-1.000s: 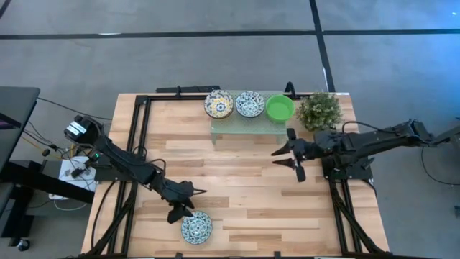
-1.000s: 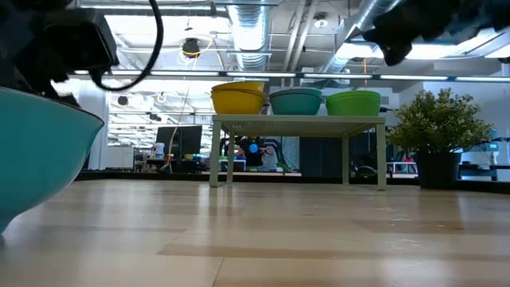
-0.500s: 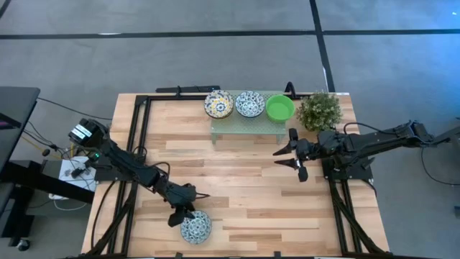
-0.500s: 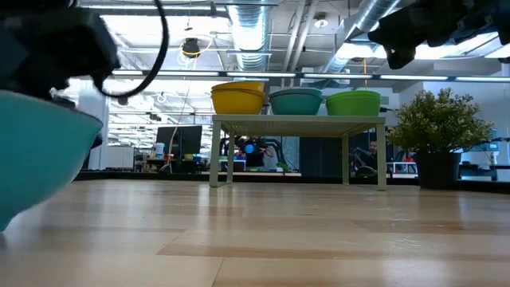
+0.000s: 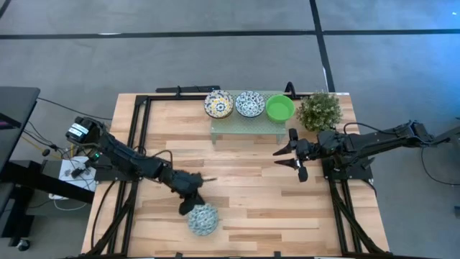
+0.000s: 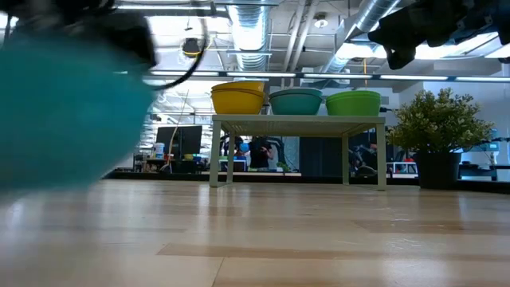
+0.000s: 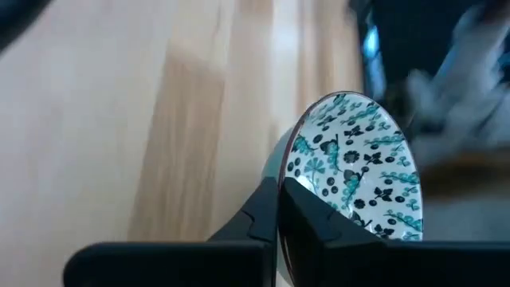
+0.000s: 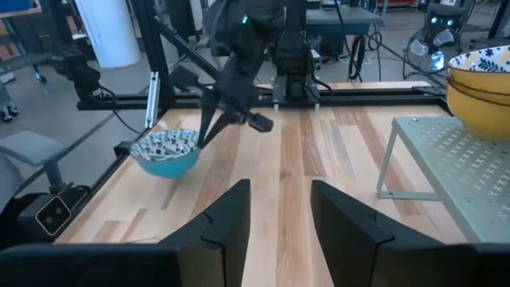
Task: Pick & Place Mini bowls
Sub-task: Stack the green patterned bowl on top of the other green patterned bowls on the shelf
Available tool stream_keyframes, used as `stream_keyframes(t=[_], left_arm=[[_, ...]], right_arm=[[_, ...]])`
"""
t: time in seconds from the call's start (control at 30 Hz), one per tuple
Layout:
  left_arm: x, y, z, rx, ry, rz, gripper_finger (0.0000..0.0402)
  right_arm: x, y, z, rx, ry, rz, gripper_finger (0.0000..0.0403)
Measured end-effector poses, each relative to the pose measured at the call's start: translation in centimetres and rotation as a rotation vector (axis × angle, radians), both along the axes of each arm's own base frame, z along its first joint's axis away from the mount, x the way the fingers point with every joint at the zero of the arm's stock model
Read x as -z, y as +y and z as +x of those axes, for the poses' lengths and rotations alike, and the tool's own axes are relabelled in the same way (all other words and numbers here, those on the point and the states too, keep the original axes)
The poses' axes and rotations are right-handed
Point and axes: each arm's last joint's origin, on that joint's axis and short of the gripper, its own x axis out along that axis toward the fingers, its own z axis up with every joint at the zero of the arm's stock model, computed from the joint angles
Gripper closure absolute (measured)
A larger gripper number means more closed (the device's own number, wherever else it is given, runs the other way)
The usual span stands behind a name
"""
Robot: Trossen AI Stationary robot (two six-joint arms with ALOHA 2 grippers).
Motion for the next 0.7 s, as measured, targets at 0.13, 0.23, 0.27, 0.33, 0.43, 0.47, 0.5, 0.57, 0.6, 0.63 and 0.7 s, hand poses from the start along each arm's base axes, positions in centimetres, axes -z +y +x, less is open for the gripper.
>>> stream_keyframes(t=[0.13, 0.23, 0.27, 0.33, 0.43, 0.47, 0.5, 0.57, 0.6, 0.63, 0.7], left_arm=[[-3.4, 2.2, 2.1, -0.054, -0.119, -0.062, 0.0392], [-7.2, 4.3, 3.3, -0.026, -0.292, -0.027, 0.0394], [-8.7, 5.0, 3.6, -0.023, -0.365, 0.004, 0.0394], [-11.6, 6.6, 3.9, -0.017, -0.473, 0.102, 0.0394], [-14.9, 9.0, 4.3, -0.045, -0.514, 0.273, 0.0394], [-15.7, 9.9, 4.5, -0.069, -0.506, 0.332, 0.0394], [-16.5, 10.7, 4.8, -0.095, -0.497, 0.381, 0.0394], [-18.1, 12.2, 5.5, -0.134, -0.487, 0.465, 0.0394], [-18.8, 13.1, 5.9, -0.154, -0.48, 0.486, 0.0394], [-19.4, 14.1, 6.3, -0.177, -0.466, 0.494, 0.0394], [-20.4, 15.9, 7.2, -0.227, -0.442, 0.506, 0.0394]], right_arm=[[0.0, 0.0, 0.0, 0.0, -0.002, 0.0, 0.0275], [0.0, 0.0, 0.0, 0.0, -0.002, 0.0, 0.0274], [0.0, 0.0, 0.0, 0.0, -0.002, 0.0, 0.0274], [0.0, 0.0, 0.0, 0.0, -0.002, 0.0, 0.0274], [0.0, 0.0, 0.0, 0.0, -0.002, 0.0, 0.0275], [0.0, 0.0, 0.0, 0.0, -0.002, 0.0, 0.0275], [0.0, 0.0, 0.0, 0.0, -0.002, 0.0, 0.0275], [0.0, 0.0, 0.0, 0.001, -0.004, 0.0, 0.0274], [-0.1, 0.0, 0.0, 0.001, -0.007, 0.0, 0.0274], [-0.1, 0.0, 0.0, 0.001, -0.007, 0.001, 0.0274], [-0.1, 0.0, 0.0, 0.002, -0.009, 0.001, 0.0273]])
